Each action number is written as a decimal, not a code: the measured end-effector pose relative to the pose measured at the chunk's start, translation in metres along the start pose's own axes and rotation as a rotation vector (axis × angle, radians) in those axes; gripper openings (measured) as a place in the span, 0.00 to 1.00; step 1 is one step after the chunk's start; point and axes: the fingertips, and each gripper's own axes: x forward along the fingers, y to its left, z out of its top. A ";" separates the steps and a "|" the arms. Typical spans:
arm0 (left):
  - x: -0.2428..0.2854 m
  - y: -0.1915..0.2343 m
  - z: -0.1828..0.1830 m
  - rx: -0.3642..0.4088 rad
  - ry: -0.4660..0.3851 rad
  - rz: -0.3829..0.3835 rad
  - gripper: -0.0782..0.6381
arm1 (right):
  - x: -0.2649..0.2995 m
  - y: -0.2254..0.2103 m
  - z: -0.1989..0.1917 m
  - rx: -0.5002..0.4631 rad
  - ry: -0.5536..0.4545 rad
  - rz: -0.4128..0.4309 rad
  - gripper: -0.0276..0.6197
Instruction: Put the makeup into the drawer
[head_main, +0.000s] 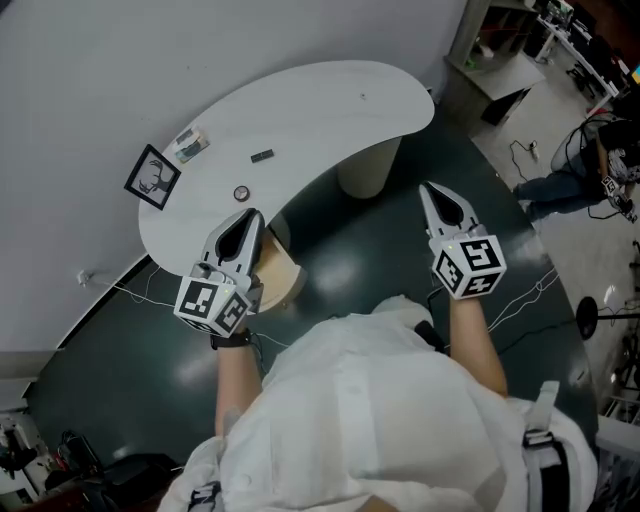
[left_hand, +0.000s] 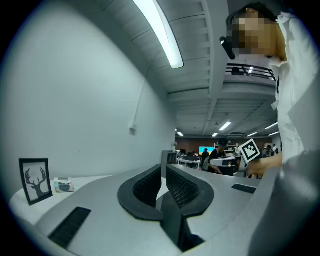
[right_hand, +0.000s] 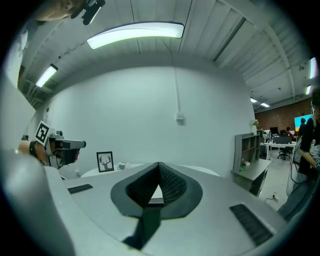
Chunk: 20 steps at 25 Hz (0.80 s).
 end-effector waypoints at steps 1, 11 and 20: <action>0.000 0.001 0.000 0.000 -0.001 0.001 0.17 | 0.000 0.000 -0.001 0.001 0.001 -0.001 0.06; -0.007 0.008 -0.006 -0.017 0.005 0.013 0.17 | 0.004 0.003 0.001 0.035 -0.040 0.016 0.06; -0.036 0.027 -0.027 -0.050 0.040 0.054 0.17 | 0.021 0.021 -0.018 0.056 0.036 0.057 0.06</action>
